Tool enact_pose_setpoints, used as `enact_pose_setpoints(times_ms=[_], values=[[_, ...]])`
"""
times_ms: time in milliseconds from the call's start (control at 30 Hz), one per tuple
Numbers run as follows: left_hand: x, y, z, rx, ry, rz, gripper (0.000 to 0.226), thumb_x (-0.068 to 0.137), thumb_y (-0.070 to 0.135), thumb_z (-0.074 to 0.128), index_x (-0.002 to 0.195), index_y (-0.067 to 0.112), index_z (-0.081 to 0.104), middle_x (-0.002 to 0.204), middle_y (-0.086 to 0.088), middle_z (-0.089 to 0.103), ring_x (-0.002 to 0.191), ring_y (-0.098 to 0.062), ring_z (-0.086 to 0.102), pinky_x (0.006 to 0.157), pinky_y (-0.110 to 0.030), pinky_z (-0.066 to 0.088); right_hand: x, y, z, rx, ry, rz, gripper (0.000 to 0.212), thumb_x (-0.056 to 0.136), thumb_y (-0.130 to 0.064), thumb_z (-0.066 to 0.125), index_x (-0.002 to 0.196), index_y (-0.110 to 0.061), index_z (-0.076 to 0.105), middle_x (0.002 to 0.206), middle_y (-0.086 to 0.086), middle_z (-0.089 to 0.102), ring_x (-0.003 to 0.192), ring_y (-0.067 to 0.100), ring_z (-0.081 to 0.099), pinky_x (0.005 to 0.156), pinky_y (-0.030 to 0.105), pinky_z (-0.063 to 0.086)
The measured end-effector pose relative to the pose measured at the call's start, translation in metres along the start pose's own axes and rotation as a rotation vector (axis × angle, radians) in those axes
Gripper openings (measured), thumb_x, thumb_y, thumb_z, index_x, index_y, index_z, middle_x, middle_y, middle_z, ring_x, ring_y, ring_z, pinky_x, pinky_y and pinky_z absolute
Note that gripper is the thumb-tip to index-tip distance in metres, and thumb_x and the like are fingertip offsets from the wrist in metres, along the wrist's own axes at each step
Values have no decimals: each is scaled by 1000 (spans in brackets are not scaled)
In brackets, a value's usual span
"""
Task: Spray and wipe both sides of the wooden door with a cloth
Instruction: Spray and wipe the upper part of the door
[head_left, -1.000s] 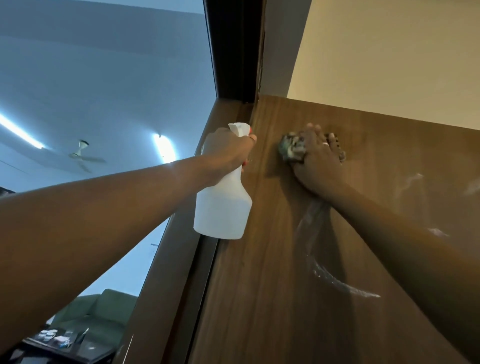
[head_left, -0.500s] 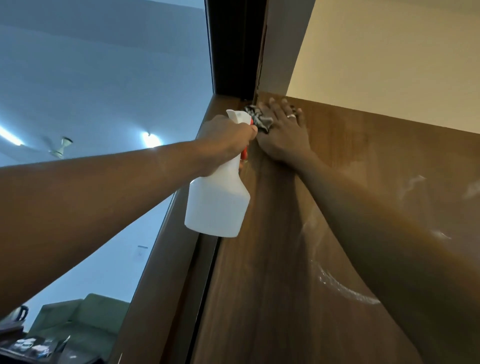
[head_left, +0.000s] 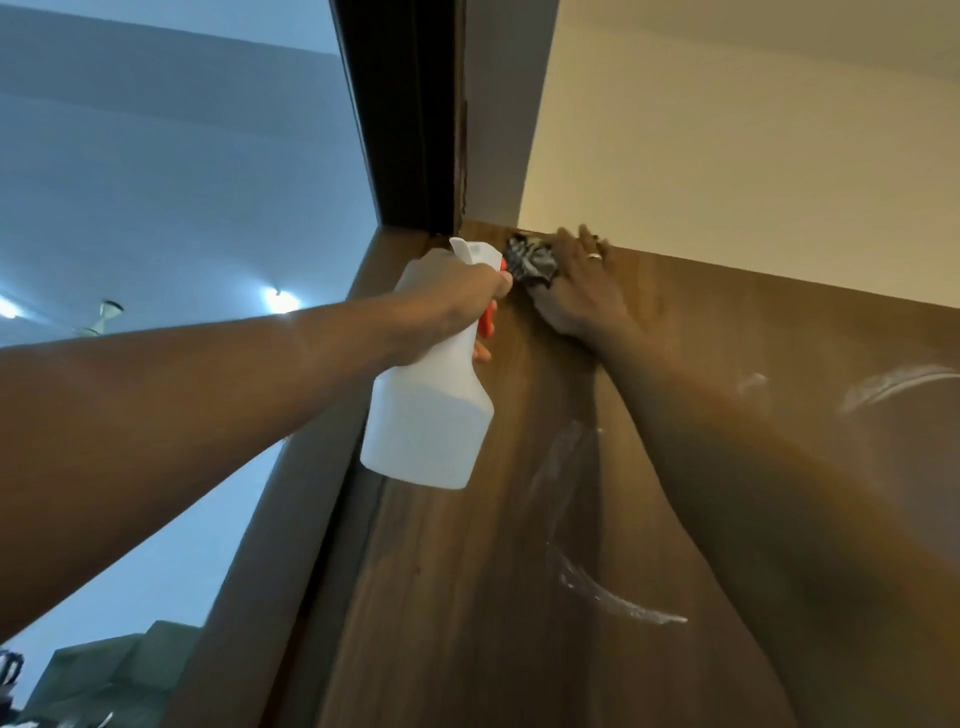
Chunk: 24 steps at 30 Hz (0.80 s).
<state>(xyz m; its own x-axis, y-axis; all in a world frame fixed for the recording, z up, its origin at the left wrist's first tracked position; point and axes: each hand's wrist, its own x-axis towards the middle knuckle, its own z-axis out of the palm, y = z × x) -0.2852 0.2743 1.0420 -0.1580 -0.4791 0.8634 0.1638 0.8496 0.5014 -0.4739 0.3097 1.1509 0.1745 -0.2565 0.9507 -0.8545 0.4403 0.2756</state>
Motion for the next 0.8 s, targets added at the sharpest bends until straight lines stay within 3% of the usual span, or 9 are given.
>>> enact_pose_setpoints(times_ms=[67,133,200,300,433,533,667,800], values=[[-8,6,8,0,7,3,32,89,45,57,102,15,59,85,-7,68,54,-20,67,43,-22,50,-42,16,-1,33,8,-113,61,98,-41,40,153,-18,28,165,8,18,153,24,5,124,42,-5],[-16,7,18,1,14,6,29,89,44,57,98,16,59,86,-7,67,57,-20,67,44,-22,51,-82,46,-2,67,121,-114,54,97,-32,44,149,-18,38,163,8,23,152,24,12,123,40,0],[-22,5,31,0,-3,-5,29,88,43,58,96,16,61,87,-8,69,58,-22,68,47,-24,52,-107,85,-6,43,211,9,53,94,-26,46,146,-17,43,162,8,26,151,26,17,122,42,5],[-25,9,55,15,-35,-9,29,88,42,58,95,15,62,86,-8,69,57,-22,69,49,-25,53,-95,132,-23,-1,166,217,59,94,-19,46,152,-18,35,164,7,23,153,25,12,124,47,6],[-21,20,82,-5,-16,-10,32,86,42,60,102,15,61,89,-9,69,61,-24,70,52,-29,55,-35,135,-39,1,9,240,62,101,-35,36,159,-23,16,167,5,2,153,30,-3,123,50,0],[-20,31,100,26,-5,-11,33,87,43,59,103,14,61,90,-10,68,63,-25,71,49,-27,53,-22,117,-30,-29,-50,96,65,102,-46,31,160,-29,7,168,2,-4,153,31,-8,123,51,-5],[-23,42,112,30,24,-10,31,89,42,58,101,13,60,84,-10,68,56,-22,69,49,-26,52,-67,121,-27,-45,-76,-123,62,104,-50,29,159,-34,5,168,-2,0,153,24,-7,123,47,-3],[-28,43,127,47,-9,6,34,87,39,60,108,12,59,87,-9,68,55,-21,68,46,-25,52,-115,174,-37,-33,-42,-33,59,106,-48,28,159,-33,7,167,-2,0,154,23,-4,123,45,-1]])
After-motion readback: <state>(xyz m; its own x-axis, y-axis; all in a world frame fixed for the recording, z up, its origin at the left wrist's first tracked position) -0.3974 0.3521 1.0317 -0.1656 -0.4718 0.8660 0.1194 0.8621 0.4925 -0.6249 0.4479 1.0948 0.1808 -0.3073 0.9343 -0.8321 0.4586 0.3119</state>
